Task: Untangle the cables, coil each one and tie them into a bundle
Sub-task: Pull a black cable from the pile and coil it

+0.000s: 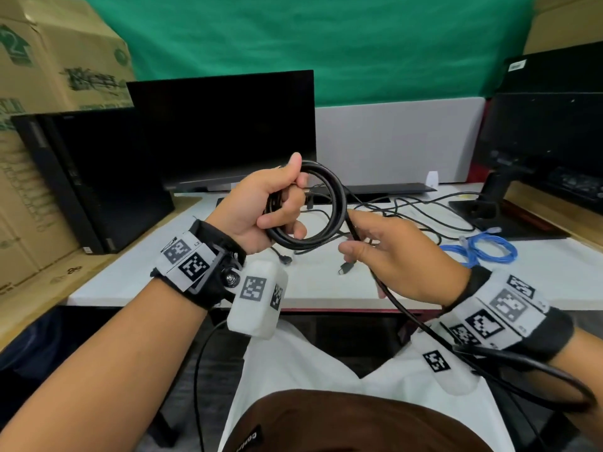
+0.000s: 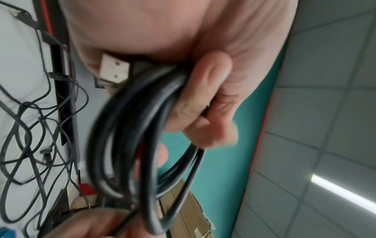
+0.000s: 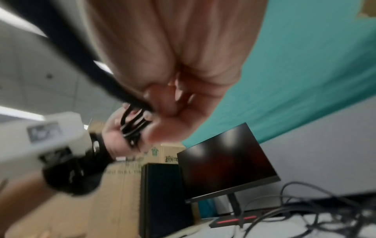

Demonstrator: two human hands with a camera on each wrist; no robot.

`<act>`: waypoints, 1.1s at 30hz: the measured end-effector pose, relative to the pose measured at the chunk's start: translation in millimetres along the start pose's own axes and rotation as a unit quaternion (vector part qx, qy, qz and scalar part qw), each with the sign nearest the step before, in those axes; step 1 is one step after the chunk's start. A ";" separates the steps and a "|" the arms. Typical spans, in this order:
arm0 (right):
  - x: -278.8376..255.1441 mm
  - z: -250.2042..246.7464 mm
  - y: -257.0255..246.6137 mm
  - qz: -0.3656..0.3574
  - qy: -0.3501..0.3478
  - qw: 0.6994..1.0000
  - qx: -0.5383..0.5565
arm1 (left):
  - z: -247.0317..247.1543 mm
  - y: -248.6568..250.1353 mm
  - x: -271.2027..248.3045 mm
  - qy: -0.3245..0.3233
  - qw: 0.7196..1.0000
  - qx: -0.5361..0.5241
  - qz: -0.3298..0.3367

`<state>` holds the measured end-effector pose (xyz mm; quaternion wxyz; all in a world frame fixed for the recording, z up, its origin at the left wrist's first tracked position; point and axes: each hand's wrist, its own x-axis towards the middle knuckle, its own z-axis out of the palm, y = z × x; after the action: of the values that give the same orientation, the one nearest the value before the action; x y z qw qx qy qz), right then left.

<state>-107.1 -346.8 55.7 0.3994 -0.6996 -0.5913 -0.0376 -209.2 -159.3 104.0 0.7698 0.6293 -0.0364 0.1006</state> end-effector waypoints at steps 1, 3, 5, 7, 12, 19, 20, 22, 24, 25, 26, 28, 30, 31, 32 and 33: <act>0.8 -1.5 -1.0 -0.011 -0.011 0.999 0.035 | -0.2 -0.8 0.3 0.008 1.000 -0.026 -0.002; 1.5 -3.3 -3.5 0.009 -0.052 0.991 0.120 | 1.2 -3.0 0.0 0.020 0.998 -0.059 -0.003; 2.2 -2.7 -4.0 0.035 -0.069 0.985 0.152 | 6.2 -6.5 -0.1 0.015 0.996 -0.084 0.005; 2.2 0.7 -2.2 0.053 -0.043 0.993 0.094 | 13.8 -9.8 1.6 0.001 0.993 -0.115 0.017; -2.3 9.5 -8.8 0.101 -0.098 0.989 -0.039 | 29.7 -13.5 6.5 0.026 0.990 -0.084 0.106; -7.6 -2.0 -38.1 0.134 -0.256 0.957 0.013 | 36.9 -26.4 6.8 0.093 0.915 0.324 0.221; -6.6 -5.6 -41.0 0.132 -0.268 0.953 0.047 | 35.9 -28.7 5.9 0.082 0.885 0.402 0.220; -4.5 -13.8 -41.4 0.125 -0.265 0.946 0.138 | 33.2 -31.6 4.5 0.072 0.824 0.526 0.197; -2.7 -19.7 -38.4 0.126 -0.258 0.935 0.209 | 31.2 -30.7 4.4 0.067 0.821 0.541 0.166; -2.1 -21.3 -37.6 0.129 -0.261 0.928 0.233 | 30.1 -29.3 3.8 0.058 0.829 0.534 0.155; -1.2 -22.0 -35.5 0.130 -0.263 0.922 0.251 | 30.1 -27.9 3.3 0.043 0.834 0.530 0.148; 1.8 -20.8 -32.1 0.128 -0.230 0.933 0.246 | 29.2 -23.8 0.1 0.007 0.846 0.516 0.137; 2.6 -15.3 -26.7 0.087 -0.107 0.986 0.094 | 26.4 -20.1 -2.9 -0.011 0.873 0.475 0.105; 1.4 -12.9 -21.4 0.046 -0.021 0.998 -0.026 | 24.4 -18.7 -3.4 -0.010 0.883 0.460 0.095; 0.6 -10.3 -17.1 0.006 0.057 0.991 -0.122 | 21.7 -17.9 -3.1 -0.001 0.885 0.456 0.093; 0.5 -8.6 -15.1 -0.029 0.117 0.980 -0.158 | 18.7 -17.9 -1.7 0.010 0.882 0.461 0.095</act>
<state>-116.2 -351.9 69.6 0.3486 -0.7270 -0.5475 -0.2239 -205.9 -181.1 90.3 0.3793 0.9058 -0.0381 0.1847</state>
